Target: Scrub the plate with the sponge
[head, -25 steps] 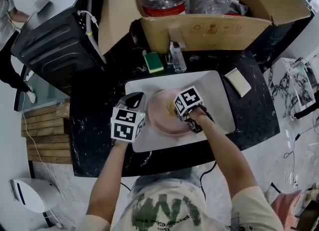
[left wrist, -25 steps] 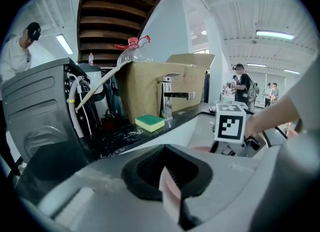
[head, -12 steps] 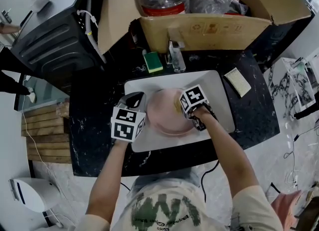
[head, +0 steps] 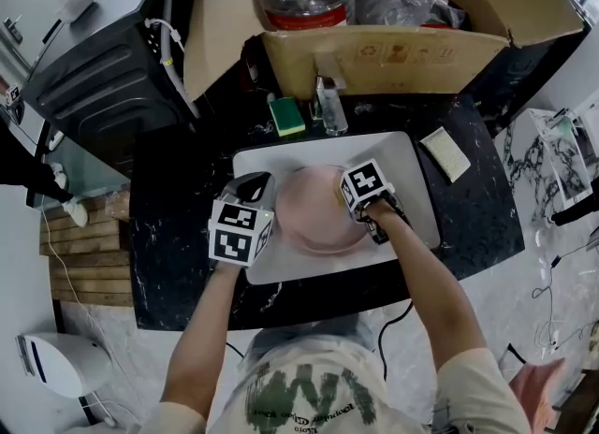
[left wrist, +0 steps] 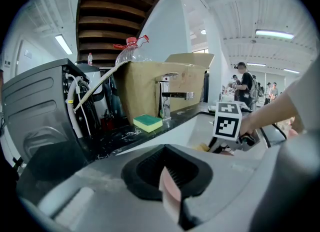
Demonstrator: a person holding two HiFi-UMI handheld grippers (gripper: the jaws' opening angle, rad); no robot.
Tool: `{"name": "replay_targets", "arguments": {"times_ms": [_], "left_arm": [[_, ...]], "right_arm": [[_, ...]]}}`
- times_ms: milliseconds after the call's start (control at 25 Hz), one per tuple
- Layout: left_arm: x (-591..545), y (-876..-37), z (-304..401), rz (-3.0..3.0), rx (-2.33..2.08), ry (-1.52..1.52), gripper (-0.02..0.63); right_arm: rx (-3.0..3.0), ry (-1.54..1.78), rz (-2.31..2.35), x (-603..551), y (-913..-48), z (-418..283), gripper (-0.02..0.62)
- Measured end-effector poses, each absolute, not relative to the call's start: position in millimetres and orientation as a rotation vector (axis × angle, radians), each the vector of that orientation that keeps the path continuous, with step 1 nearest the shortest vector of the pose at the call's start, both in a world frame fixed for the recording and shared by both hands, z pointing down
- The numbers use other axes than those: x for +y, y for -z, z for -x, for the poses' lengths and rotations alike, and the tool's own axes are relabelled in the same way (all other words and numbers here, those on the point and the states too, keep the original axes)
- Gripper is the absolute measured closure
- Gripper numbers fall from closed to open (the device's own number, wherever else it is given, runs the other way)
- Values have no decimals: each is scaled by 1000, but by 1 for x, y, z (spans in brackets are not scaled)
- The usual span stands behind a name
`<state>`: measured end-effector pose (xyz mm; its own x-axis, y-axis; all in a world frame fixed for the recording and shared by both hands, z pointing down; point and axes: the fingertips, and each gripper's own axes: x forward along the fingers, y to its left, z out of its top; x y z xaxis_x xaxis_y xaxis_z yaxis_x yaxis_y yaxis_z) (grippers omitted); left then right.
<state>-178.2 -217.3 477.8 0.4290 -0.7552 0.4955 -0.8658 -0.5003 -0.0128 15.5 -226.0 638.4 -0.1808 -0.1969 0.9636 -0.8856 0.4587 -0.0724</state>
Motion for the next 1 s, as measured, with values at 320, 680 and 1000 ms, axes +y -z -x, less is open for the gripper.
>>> {"name": "replay_targets", "arguments": {"times_ms": [320, 680, 1000], "left_arm": [[-215, -477, 176, -2443, -1411, -653, 601], [-214, -476, 173, -2449, -1406, -642, 601], [-213, -475, 172, -2452, -1404, -635, 601]], "right_arm": [[-1635, -817, -1003, -229, -636, -30, 531], [-1715, -852, -992, -228, -618, -19, 532], [-1840, -889, -915, -224, -593, 19, 532]]}}
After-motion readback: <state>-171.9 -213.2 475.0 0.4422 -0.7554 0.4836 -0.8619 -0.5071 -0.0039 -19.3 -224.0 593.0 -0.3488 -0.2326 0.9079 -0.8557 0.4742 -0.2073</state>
